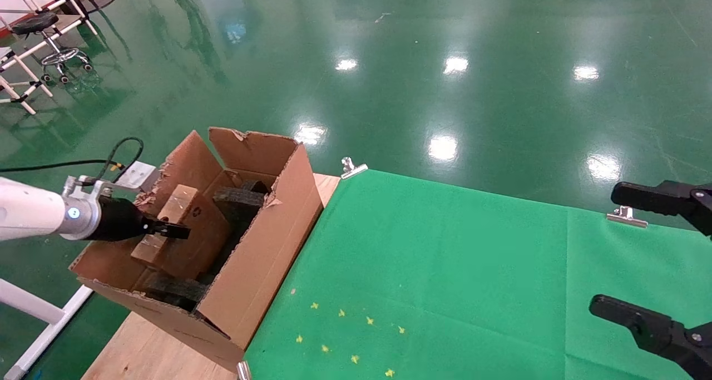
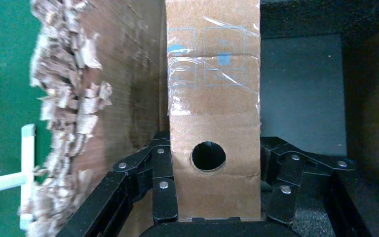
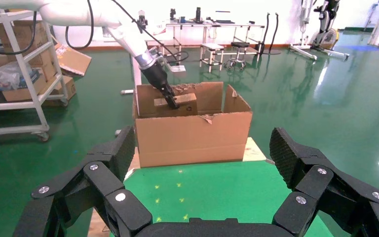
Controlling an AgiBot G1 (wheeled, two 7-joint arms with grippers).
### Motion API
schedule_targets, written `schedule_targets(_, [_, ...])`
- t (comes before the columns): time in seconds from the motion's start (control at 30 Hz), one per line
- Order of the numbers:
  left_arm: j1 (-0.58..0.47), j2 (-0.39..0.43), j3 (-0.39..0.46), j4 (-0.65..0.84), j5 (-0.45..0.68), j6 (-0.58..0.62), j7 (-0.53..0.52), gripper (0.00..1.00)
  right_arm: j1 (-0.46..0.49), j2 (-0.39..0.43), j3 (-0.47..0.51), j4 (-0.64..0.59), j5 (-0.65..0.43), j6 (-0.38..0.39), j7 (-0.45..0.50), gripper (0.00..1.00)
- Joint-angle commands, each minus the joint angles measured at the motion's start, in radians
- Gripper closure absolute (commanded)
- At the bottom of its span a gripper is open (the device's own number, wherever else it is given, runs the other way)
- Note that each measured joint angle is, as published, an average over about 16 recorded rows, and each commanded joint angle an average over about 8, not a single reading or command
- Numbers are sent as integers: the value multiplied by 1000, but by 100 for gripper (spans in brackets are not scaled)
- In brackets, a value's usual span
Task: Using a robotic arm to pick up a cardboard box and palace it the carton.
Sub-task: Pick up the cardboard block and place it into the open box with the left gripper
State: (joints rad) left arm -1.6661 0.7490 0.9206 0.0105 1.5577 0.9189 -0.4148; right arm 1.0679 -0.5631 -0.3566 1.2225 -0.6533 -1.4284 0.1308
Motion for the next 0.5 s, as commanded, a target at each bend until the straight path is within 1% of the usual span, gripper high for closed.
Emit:
schedule_targets(0.03, [15, 4, -6, 1, -8, -10, 0, 100, 0, 0, 0, 0, 0, 0, 0, 0])
schedule_targets(0.13, [34, 9, -13, 1, -19, -26, -3, 100, 0, 0, 0, 0, 0, 0, 0, 0])
schedule_targets(0.17, [40, 10, -16, 1, -22, -30, -3, 97, 0, 0, 0, 0, 0, 0, 0, 0])
schedule_targets(0.2, [44, 11, -18, 1, -25, -34, -4, 91, 0, 0, 0, 0, 0, 0, 0, 0])
schedule_targets(0.4, [66, 18, -27, -1, -39, -55, -6, 16, 0, 0, 0, 0, 0, 0, 0, 0])
schedule_targets(0.43, [67, 18, -27, -1, -40, -56, -6, 6, 0, 0, 0, 0, 0, 0, 0, 0])
schedule_targets(0.47, [69, 19, -28, -1, -41, -58, -6, 0, 0, 0, 0, 0, 0, 0, 0, 0])
schedule_targets(0.5, [69, 19, -28, -1, -41, -58, -7, 0, 0, 0, 0, 0, 0, 0, 0, 0])
